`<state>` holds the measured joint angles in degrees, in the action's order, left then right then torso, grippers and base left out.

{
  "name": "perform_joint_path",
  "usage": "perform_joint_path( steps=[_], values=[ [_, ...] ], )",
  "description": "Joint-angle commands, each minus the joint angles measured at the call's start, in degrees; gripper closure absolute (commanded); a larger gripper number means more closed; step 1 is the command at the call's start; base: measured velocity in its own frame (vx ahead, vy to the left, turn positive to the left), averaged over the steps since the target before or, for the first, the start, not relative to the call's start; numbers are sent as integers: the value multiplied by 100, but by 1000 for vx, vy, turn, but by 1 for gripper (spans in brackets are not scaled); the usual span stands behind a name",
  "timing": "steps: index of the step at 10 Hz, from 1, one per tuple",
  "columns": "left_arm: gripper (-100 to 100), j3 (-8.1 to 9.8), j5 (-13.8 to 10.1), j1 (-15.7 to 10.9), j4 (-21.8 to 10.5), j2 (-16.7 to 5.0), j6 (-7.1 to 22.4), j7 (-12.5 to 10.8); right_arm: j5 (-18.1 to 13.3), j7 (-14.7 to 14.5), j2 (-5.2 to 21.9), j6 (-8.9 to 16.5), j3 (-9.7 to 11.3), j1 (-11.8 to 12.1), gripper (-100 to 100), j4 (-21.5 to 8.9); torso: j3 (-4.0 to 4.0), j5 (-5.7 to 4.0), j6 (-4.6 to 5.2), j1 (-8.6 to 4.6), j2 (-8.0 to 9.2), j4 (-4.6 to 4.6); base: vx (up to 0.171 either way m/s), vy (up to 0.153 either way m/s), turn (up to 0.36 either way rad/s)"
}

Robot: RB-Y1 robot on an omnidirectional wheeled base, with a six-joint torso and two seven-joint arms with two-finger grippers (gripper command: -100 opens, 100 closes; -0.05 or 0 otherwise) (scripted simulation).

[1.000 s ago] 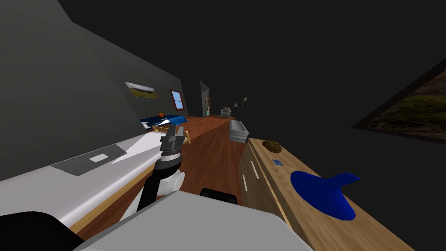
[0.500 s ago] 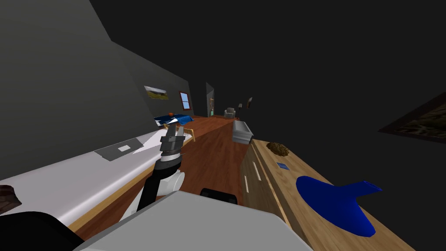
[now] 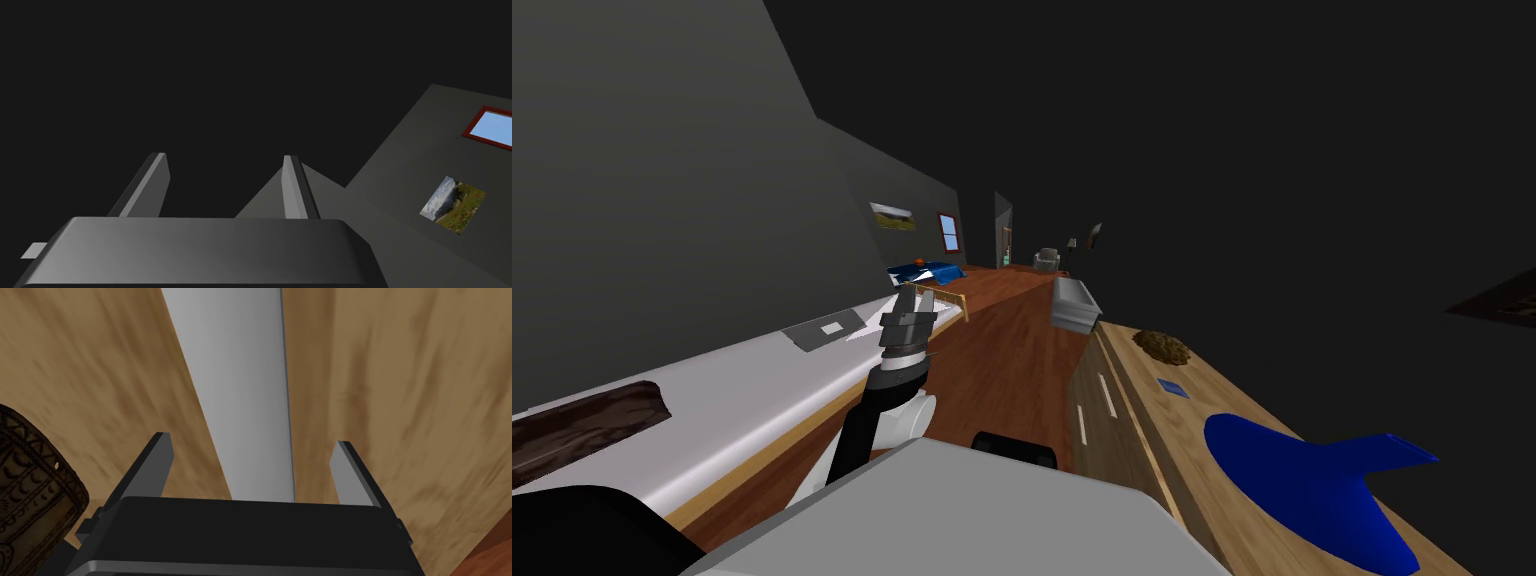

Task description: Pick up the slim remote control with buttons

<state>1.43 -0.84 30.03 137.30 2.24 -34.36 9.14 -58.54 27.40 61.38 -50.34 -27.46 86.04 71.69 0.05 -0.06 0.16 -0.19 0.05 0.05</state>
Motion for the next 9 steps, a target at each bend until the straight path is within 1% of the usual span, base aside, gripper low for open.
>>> perform_joint_path(
  steps=[1, 2, 3, 4, 5, 6, 7, 8, 9],
  values=[
    [0, 0, 0, 0, 0, 0, 0, 0, -159, -21, 5, -68, 161, -96, -100, -147, 0, 0, 0, 0, 0, 0, -39, -2, 66],
    [0, 0, 0, 0, 0, 0, 0, 0, -101, -18, 9, -43, 115, -90, -100, -122, -1, 0, 1, 0, -2, 0, -16, -1, 8],
    [0, 0, 0, 1, 0, 0, 0, 0, -112, -24, 10, -55, 129, -101, 0, -138, -5, 1, 1, 2, -9, -2, 0, 0, 0],
    [0, 0, 0, 1, 0, 0, 0, 0, -20, -309, -277, -125, 163, -9, -100, -396, -8, 1, 1, 3, -14, -3, 55, -66, 321],
    [0, 0, 0, 0, 0, -1, 0, 0, -20, -445, -416, -125, 163, -9, -100, -396, -18, -3, -6, -21, -32, -7, 71, -94, 190],
    [0, 1, 0, 1, 0, -1, 0, 0, -20, -530, -531, -125, 163, -9, -100, -396, -23, -7, 1, -30, -40, -9, 32, -51, -23],
    [0, 1, 0, 2, 0, -1, 0, 0, 70, -743, -752, -196, 198, 80, -100, -655, -19, -5, 3, -18, -32, -8, 24, -38, 132],
    [0, 1, 0, 1, 0, 0, 0, 0, 70, -935, -921, -196, 198, 80, -100, -655, -16, -2, 4, -9, -27, -7, -5, 19, 35],
    [0, 0, 0, 1, 0, 0, 0, 0, 70, -1036, -1071, -196, 198, 80, -100, -655, -10, 2, 4, 9, -18, -4, 0, 0, 0]
  ],
)
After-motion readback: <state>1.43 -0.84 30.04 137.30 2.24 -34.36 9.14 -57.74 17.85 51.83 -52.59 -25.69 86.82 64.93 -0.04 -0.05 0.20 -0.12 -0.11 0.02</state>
